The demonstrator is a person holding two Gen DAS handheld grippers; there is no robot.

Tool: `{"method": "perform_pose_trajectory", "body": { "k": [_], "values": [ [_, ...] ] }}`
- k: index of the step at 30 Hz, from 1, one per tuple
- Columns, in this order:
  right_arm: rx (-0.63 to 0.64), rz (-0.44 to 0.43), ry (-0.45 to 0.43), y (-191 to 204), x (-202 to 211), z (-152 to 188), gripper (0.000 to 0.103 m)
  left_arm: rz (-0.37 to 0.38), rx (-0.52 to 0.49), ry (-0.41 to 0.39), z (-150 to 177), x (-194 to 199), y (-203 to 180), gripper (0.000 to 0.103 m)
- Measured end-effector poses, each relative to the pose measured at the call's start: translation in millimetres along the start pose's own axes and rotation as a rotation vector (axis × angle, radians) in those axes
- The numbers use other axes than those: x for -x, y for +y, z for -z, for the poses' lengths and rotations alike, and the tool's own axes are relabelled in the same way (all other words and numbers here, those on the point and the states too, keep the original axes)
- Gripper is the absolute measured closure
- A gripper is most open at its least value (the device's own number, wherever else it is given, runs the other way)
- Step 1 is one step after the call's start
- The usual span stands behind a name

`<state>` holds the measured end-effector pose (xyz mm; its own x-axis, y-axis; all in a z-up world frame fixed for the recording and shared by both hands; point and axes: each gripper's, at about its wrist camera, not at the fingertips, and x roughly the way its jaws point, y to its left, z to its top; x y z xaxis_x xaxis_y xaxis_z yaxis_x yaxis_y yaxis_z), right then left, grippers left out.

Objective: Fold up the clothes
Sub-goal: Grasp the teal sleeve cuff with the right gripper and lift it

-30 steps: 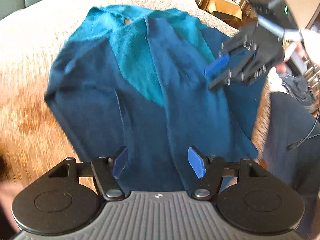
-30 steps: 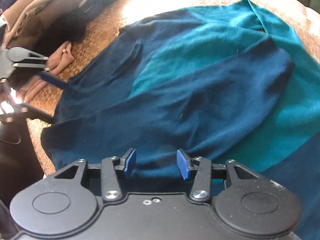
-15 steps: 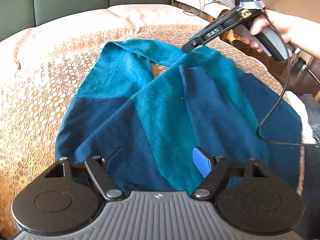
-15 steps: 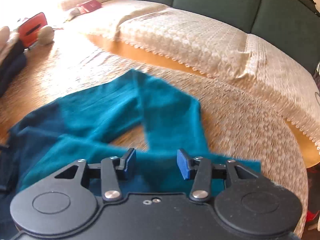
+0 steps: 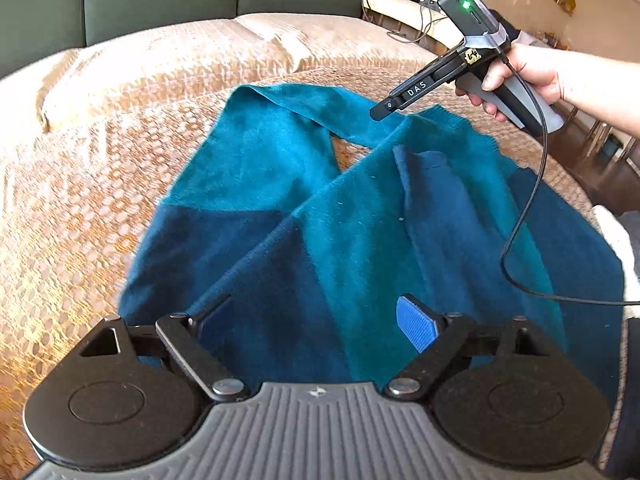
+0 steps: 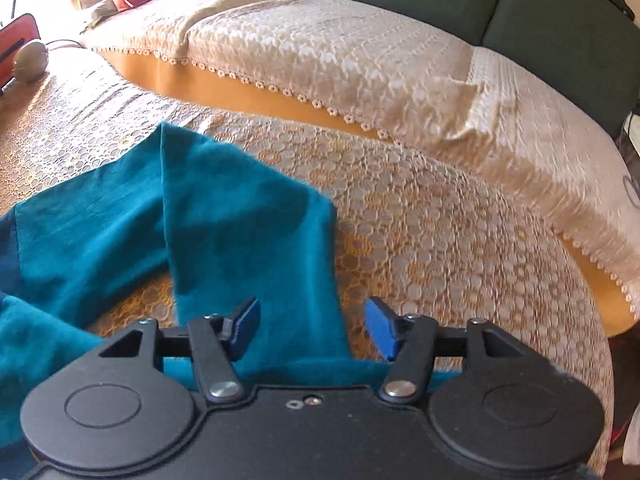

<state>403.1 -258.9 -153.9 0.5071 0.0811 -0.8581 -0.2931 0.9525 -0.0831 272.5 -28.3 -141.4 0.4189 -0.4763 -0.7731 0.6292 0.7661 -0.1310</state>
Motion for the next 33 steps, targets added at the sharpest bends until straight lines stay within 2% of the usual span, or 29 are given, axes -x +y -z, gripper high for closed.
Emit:
{"method": "perform_pose_trajectory", "body": {
  "k": [8, 14, 15, 16, 17, 20, 22, 25, 26, 27, 29, 31, 33],
  "values": [
    [0.084, -0.029, 0.013, 12, -12, -4, 0.0, -0.018, -0.006, 0.002, -6, -5, 9, 0.015],
    [0.074, -0.002, 0.038, 12, -14, -10, 0.0, -0.014, -0.006, -0.005, -9, -6, 10, 0.015],
    [0.064, 0.008, 0.029, 12, -13, -12, 0.014, -0.014, -0.005, -0.008, -10, -6, 10, 0.015],
    [0.051, 0.015, 0.012, 11, -10, -15, 0.035, -0.019, -0.006, -0.008, -9, -7, 10, 0.015],
    [0.034, 0.017, -0.012, 10, -5, -19, 0.044, -0.024, -0.008, -0.009, -8, -8, 10, 0.015],
    [-0.014, 0.011, -0.081, 8, 11, -36, 0.048, -0.026, -0.009, 0.014, -5, -14, 10, 0.015],
    [-0.04, 0.002, -0.122, 7, 23, -52, 0.042, -0.033, -0.015, 0.028, -3, -17, 10, 0.015],
    [-0.09, -0.045, -0.185, 4, 48, -77, 0.039, -0.038, -0.042, 0.061, 2, -23, 7, 0.015],
    [-0.098, -0.058, -0.198, 4, 57, -83, 0.044, -0.042, -0.054, 0.069, 4, -24, 6, 0.015],
    [-0.1, -0.064, -0.209, 4, 65, -87, 0.039, -0.044, -0.061, 0.072, 5, -26, 6, 0.015],
    [-0.097, -0.082, -0.213, 5, 83, -89, 0.042, -0.048, -0.069, 0.075, 6, -28, 5, 0.015],
    [-0.085, -0.098, -0.206, 8, 100, -81, 0.036, -0.052, -0.074, 0.073, 6, -29, 5, 0.015],
    [-0.089, -0.133, -0.206, 10, 121, -66, 0.036, -0.058, -0.08, 0.072, 7, -29, 4, 0.015]
  ]
}}
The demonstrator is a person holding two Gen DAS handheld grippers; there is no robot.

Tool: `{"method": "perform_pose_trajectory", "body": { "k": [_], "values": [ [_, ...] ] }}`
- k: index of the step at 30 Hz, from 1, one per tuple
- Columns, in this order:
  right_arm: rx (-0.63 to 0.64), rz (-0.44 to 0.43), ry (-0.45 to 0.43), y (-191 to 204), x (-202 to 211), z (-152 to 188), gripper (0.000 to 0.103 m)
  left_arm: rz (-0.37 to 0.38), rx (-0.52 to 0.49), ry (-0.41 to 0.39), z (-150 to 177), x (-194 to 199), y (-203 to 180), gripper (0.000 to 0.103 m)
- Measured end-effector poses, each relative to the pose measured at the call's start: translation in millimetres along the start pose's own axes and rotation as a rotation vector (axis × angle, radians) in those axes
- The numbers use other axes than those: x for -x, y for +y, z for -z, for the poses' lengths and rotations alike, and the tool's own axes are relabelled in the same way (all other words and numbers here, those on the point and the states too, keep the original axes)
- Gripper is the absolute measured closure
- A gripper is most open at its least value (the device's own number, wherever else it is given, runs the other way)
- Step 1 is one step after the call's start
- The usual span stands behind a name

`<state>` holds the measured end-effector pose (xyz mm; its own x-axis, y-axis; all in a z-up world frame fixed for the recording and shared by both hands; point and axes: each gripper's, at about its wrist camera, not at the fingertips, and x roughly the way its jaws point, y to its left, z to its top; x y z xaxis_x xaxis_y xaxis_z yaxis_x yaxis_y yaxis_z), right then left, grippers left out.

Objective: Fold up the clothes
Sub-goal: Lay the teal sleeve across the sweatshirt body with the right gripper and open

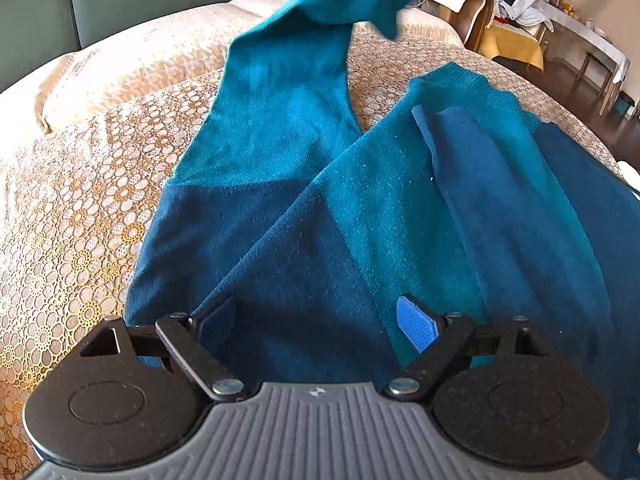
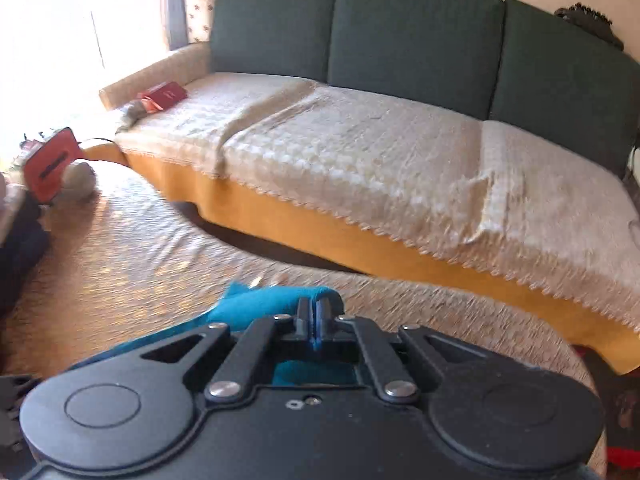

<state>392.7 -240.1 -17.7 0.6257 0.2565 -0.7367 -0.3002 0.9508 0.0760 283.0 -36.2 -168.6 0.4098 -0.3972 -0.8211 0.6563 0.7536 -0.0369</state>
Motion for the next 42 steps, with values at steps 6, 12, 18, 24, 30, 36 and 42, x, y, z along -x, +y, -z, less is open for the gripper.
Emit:
{"method": "perform_pose_trajectory", "body": {
  "k": [6, 12, 18, 24, 30, 36, 42],
  "values": [
    [-0.073, -0.111, 0.013, 4, 73, 48, 0.035, -0.045, -0.057, 0.003, 2, -4, -14, 0.012],
    [-0.13, -0.17, 0.03, 3, 149, 109, 0.03, -0.074, -0.023, -0.009, 9, 10, -15, 0.012],
    [-0.208, -0.201, 0.156, 5, 156, 198, 0.001, -0.068, 0.034, -0.042, 28, 43, -16, 0.012],
    [-0.214, -0.104, 0.299, 12, 96, 255, 0.0, -0.067, 0.078, -0.024, 53, 60, -23, 0.012],
    [-0.202, -0.037, 0.309, 6, 96, 257, 0.0, -0.054, 0.075, -0.005, 71, 68, -30, 0.012],
    [-0.241, -0.007, 0.261, -17, 139, 252, 0.041, -0.046, 0.079, -0.011, 75, 73, -35, 0.012],
    [-0.25, -0.129, 0.28, -32, 135, 265, 0.0, -0.041, 0.08, -0.008, 73, 74, -40, 0.012]
  ]
}}
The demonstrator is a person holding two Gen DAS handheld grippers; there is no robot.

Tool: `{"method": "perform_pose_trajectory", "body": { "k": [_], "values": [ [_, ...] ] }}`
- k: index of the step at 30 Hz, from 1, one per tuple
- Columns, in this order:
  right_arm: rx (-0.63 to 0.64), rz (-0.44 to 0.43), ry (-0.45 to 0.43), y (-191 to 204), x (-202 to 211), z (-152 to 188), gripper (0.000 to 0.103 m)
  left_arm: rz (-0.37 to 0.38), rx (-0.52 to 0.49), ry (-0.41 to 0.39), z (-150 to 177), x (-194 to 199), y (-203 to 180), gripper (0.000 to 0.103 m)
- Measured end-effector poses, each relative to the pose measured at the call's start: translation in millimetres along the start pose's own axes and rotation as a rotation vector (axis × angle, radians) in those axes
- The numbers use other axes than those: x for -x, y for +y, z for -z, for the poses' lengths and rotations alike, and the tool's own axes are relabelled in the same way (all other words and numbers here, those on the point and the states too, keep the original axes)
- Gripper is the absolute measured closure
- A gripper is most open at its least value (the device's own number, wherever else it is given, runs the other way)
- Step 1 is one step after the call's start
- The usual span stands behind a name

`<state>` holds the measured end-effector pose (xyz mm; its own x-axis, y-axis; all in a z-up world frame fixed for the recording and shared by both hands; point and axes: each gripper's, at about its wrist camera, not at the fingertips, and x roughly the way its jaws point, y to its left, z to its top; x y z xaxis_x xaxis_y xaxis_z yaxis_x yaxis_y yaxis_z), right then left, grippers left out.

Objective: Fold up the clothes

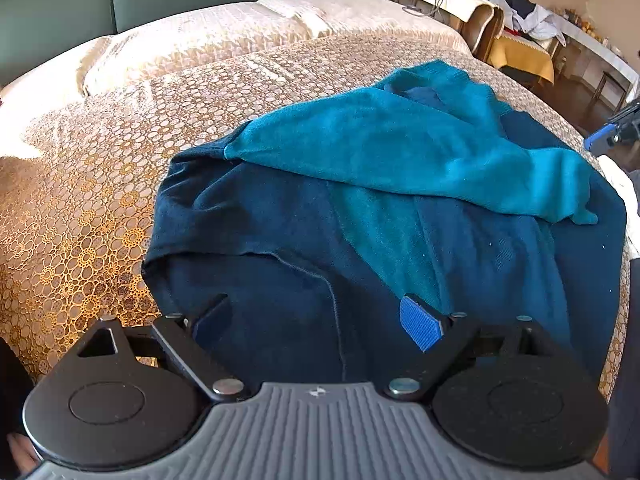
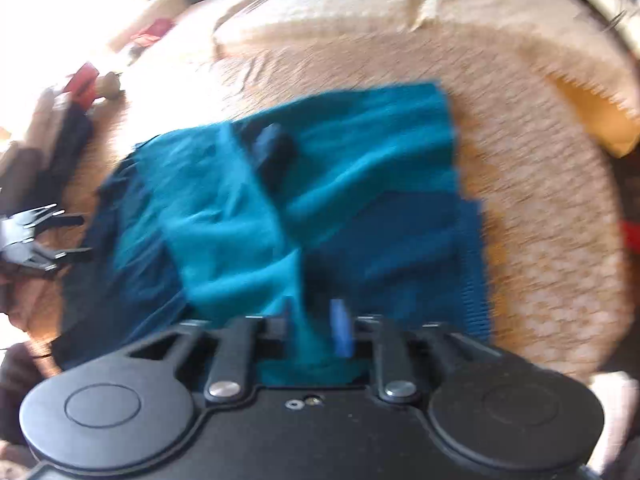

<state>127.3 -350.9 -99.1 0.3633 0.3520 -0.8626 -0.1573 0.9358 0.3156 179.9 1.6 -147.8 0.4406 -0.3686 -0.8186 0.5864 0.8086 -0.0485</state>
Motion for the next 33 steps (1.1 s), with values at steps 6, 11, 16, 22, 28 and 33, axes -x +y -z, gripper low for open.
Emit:
{"method": "perform_pose_trajectory", "body": {
  "k": [6, 11, 16, 22, 28, 33],
  "values": [
    [0.108, -0.046, 0.087, 4, -31, 3, 0.0, -0.004, -0.013, 0.021, 3, 2, -4, 0.012],
    [0.134, -0.033, 0.162, 8, -52, 11, 0.0, -0.024, -0.012, 0.048, 7, -3, -6, 0.012],
    [0.172, -0.165, 0.119, 19, -22, 10, 0.0, -0.034, -0.041, 0.073, 14, -8, -10, 0.012],
    [0.113, -0.181, 0.109, -5, 17, 25, 0.0, -0.028, -0.034, 0.071, 21, -8, -7, 0.012],
    [0.097, -0.123, 0.276, -10, -27, 45, 0.0, -0.062, -0.023, 0.02, 5, -2, 7, 0.012],
    [0.183, -0.096, 0.375, 4, -45, 33, 0.0, -0.111, -0.026, -0.025, -18, -3, 23, 0.012]
  ]
}}
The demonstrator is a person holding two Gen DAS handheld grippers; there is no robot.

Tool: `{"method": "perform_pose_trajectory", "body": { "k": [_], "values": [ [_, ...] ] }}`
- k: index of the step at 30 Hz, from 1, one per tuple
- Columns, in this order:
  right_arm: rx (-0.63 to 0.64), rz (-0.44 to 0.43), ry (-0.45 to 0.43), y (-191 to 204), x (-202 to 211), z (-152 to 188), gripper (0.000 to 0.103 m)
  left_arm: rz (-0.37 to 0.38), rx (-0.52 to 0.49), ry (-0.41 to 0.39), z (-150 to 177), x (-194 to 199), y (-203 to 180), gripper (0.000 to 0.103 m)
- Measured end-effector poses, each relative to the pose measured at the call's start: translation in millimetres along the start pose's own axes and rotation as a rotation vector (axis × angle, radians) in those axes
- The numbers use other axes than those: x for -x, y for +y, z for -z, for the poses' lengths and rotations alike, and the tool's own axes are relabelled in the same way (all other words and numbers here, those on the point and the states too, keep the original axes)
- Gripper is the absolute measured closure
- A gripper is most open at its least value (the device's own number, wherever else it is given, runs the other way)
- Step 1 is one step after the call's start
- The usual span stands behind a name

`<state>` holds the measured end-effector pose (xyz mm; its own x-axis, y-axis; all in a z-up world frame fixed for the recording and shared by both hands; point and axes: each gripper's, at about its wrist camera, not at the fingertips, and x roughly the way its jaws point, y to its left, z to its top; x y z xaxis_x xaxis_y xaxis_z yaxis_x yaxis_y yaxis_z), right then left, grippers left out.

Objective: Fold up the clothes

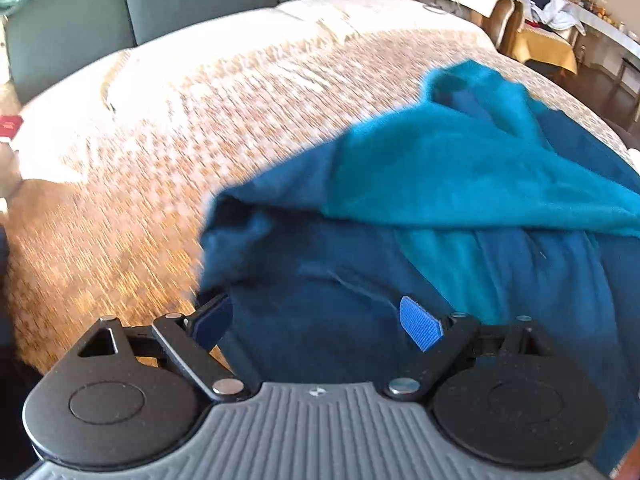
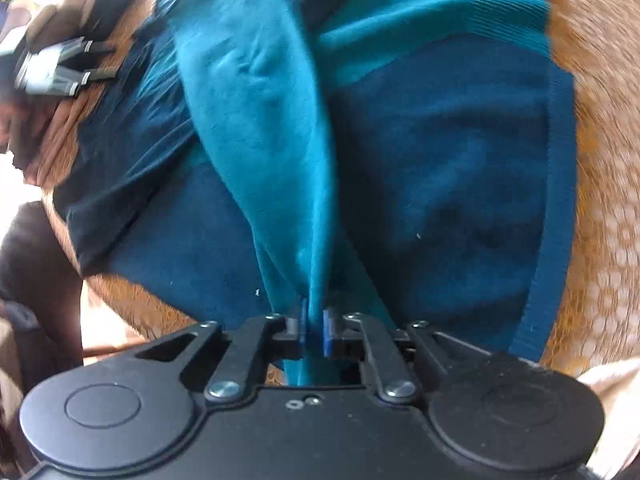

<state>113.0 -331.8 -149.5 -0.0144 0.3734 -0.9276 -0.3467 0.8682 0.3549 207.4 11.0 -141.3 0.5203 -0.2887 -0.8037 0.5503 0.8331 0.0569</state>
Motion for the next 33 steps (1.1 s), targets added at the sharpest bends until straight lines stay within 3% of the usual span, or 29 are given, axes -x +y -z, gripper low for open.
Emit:
{"method": "perform_pose_trajectory", "body": {
  "k": [5, 11, 16, 19, 24, 27, 33],
  "values": [
    [0.017, 0.002, 0.049, -2, 3, -5, 0.0, 0.034, 0.079, -0.027, -28, -12, 23, 0.012],
    [0.045, 0.022, 0.052, 7, 8, -12, 0.0, 0.184, 0.368, 0.044, -51, -44, 51, 0.012],
    [0.094, 0.077, -0.067, 3, 29, -36, 0.0, 0.261, 0.546, 0.076, -53, -64, 63, 0.012],
    [0.115, 0.12, -0.176, 3, 42, -61, 0.0, 0.264, 0.596, 0.075, -52, -69, 63, 0.014],
    [0.141, 0.162, -0.33, 12, 46, -109, 0.0, 0.256, 0.634, 0.07, -53, -72, 64, 0.038],
    [0.154, 0.176, -0.363, 21, 32, -133, 0.0, 0.285, 0.692, 0.068, -48, -71, 68, 0.038],
    [0.18, 0.124, -0.327, 32, -6, -154, 0.0, 0.338, 0.856, 0.031, -38, -73, 76, 0.038]
  ]
}}
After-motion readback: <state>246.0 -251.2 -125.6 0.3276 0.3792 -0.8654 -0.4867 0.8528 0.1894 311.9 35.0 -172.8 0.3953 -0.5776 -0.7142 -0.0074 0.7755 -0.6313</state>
